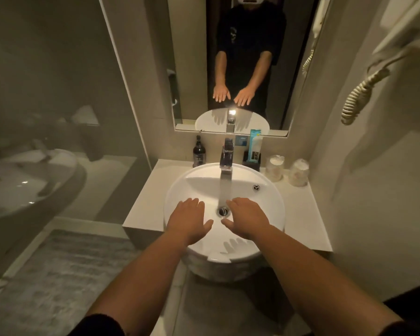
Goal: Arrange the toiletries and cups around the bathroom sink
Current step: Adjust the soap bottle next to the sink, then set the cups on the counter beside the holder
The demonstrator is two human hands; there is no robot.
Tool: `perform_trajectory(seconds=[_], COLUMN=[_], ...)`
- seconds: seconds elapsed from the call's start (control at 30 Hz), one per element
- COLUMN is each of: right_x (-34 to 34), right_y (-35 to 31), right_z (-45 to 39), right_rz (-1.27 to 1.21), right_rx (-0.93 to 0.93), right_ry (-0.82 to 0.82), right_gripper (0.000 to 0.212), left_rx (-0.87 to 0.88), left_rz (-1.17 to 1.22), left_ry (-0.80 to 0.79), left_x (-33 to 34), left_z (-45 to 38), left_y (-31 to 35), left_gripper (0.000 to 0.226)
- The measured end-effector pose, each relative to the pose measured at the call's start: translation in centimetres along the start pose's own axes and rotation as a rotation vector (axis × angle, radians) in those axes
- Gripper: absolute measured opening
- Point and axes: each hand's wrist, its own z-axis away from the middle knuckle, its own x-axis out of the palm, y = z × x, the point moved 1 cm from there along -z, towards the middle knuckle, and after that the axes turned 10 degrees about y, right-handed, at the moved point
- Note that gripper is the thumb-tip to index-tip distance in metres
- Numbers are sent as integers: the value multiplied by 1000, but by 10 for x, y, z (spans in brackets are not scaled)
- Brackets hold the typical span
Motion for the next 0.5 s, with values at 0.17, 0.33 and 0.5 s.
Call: perform_trajectory(seconds=[0.17, 0.33, 0.5], right_x=[-6, -13, -19], right_y=[18, 25, 22], right_z=[26, 45, 51], right_rz=[54, 94, 113], right_rx=[83, 164, 260], right_ry=[-38, -98, -87], right_gripper=[63, 69, 67], left_rx=[84, 185, 211], left_rz=[28, 25, 33], left_ry=[-4, -1, -2], left_x=[-2, -4, -4], left_z=[5, 7, 3], left_y=[17, 24, 25], left_gripper=[59, 56, 53])
